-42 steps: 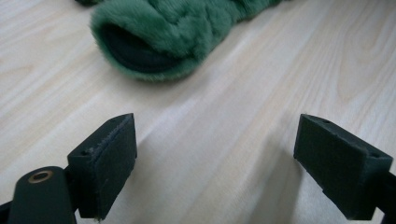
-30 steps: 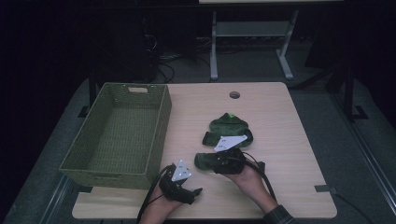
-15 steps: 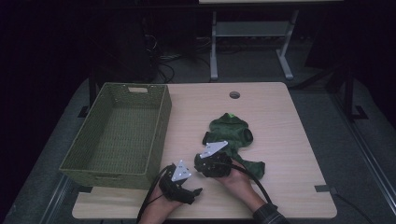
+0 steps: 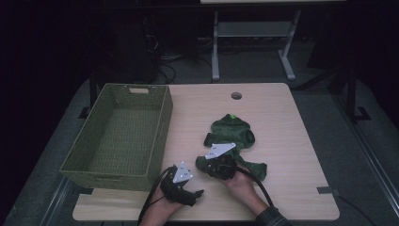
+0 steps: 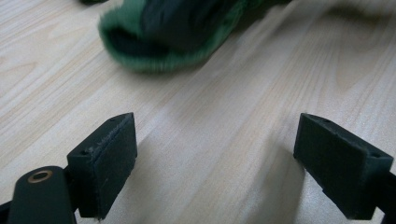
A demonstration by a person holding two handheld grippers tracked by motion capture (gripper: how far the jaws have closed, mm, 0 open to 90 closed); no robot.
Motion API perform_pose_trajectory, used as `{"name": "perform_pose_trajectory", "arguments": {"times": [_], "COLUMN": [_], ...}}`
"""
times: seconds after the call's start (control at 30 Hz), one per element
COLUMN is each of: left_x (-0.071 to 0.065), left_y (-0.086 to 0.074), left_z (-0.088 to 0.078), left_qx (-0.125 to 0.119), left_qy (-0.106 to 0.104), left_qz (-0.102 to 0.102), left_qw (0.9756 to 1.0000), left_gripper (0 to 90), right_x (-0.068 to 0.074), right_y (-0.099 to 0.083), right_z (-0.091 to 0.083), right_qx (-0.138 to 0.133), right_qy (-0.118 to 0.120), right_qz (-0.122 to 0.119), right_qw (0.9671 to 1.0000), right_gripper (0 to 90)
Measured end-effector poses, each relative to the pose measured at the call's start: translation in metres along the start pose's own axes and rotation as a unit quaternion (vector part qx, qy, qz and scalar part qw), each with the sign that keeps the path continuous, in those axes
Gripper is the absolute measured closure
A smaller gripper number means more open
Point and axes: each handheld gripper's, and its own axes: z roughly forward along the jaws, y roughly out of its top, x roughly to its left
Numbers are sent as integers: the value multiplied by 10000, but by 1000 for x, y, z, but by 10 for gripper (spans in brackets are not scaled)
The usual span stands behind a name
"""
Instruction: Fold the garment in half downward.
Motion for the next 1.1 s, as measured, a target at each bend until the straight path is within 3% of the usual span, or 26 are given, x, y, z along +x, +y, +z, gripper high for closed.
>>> {"name": "perform_pose_trajectory", "arguments": {"times": [0.03, 0.13, 0.33, 0.43, 0.67, 0.9, 0.97, 1.1], "left_x": [0, 0, 0, 0, 1, 0, 0, 0], "left_y": [0, 0, 0, 1, 1, 1, 1, 1], "left_z": [0, 0, 0, 1, 1, 1, 1, 1], "left_qx": [-1, -19, 5, -3, 14, -3, -1, 1], "left_qy": [-3, -4, -4, -1, 5, -4, -7, -6], "left_qz": [-8, -33, -8, -21, 3, -34, -41, -26], "left_qw": [10000, 10000, 10000, 10000, 10000, 10000, 10000, 10000], "left_gripper": [128, 128, 128, 128, 128, 128, 128, 128], "right_x": [-1, -5, -17, -20, -2, 3, 2, 1], "right_y": [0, 1, -9, -11, 2, 6, 2, -1], "right_z": [-4, -19, -51, -54, -23, 17, 23, 26], "right_qx": [-34, -321, -618, -592, -281, 322, 463, 426], "right_qy": [2, 132, -70, -120, 96, -219, -226, -456], "right_qz": [-43, 236, 397, 422, 164, -155, -89, -142], "right_qw": [10000, 9991, 9973, 9973, 9994, 9991, 9986, 9979], "right_gripper": [869, 869, 900, 899, 819, 733, 726, 780]}}
